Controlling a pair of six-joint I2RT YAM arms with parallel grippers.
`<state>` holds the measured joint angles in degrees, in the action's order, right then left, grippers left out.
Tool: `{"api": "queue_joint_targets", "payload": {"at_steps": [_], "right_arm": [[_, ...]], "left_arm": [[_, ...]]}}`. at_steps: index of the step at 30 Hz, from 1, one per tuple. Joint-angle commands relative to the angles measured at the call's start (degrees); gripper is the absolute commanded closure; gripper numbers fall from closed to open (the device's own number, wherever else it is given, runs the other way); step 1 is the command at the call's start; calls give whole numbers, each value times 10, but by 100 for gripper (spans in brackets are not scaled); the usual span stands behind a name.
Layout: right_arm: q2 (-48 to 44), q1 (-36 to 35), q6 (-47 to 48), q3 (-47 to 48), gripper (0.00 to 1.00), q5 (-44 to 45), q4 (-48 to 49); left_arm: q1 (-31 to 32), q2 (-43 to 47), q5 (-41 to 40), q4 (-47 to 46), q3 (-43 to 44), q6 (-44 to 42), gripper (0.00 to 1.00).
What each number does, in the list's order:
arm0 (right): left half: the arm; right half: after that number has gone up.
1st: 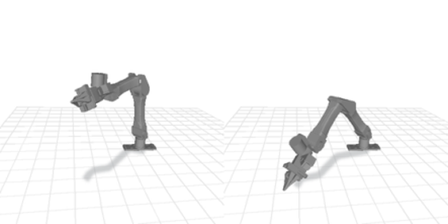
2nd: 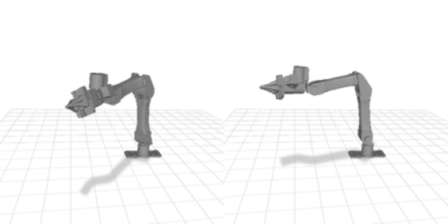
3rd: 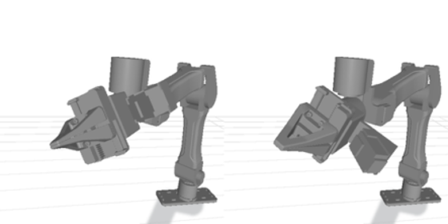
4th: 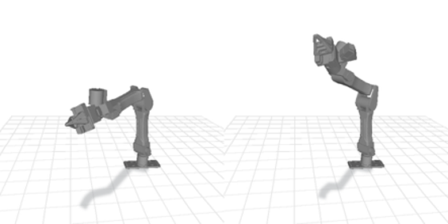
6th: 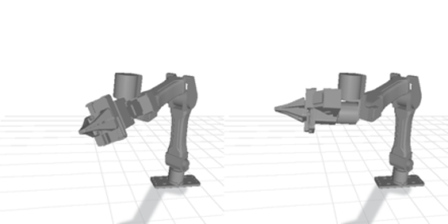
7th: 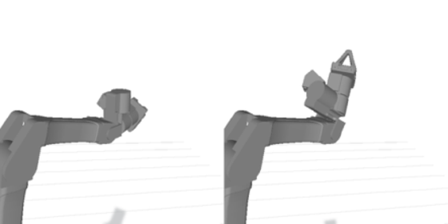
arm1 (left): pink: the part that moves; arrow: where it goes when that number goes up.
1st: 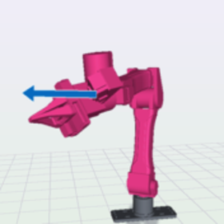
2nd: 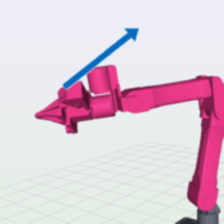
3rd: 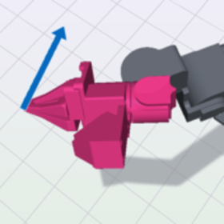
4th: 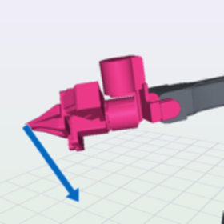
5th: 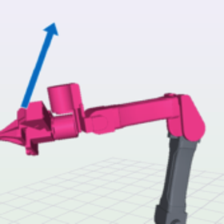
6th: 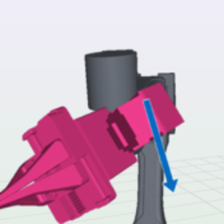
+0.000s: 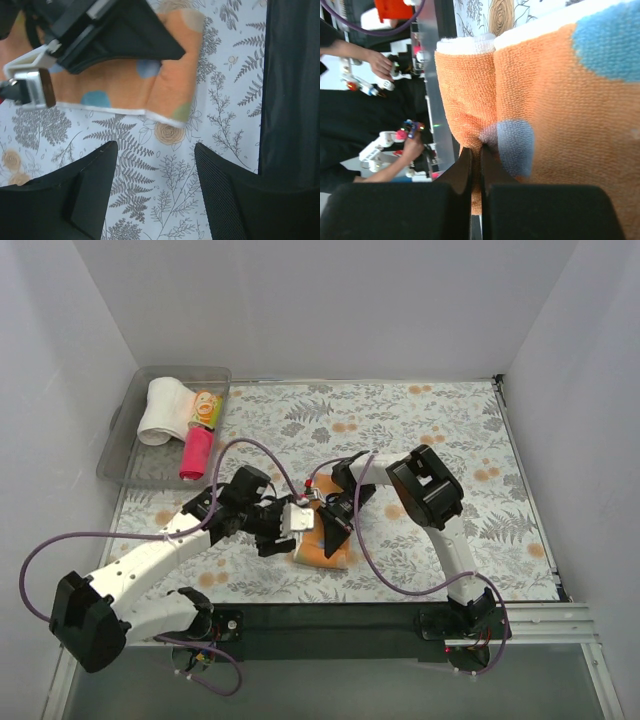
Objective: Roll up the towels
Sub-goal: Roll the towel
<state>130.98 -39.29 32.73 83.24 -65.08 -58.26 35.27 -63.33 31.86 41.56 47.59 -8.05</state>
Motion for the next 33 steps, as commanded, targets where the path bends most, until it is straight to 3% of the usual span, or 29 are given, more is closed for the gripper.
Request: {"api": "queue_joint_targets", "payload": {"at_steps": [1, 7, 16, 21, 28, 33], "right_arm": [[38, 9, 20, 19, 99, 59, 50], [57, 11, 30, 13, 99, 75, 52], [54, 11, 35, 5, 99, 94, 53], [44, 18, 28, 3, 98, 97, 53], [18, 28, 18, 13, 83, 106, 49], [-27, 70, 3, 66, 56, 165, 37]], "left_arm": [[81, 1, -100, -75, -29, -30, 41], [173, -43, -154, -162, -66, -80, 45], [217, -142, -151, -232, -73, -101, 51], [226, -181, -149, -234, -82, -101, 60], [225, -197, -137, -181, -87, -101, 87], [225, -210, -93, -114, -63, -96, 100]]}}
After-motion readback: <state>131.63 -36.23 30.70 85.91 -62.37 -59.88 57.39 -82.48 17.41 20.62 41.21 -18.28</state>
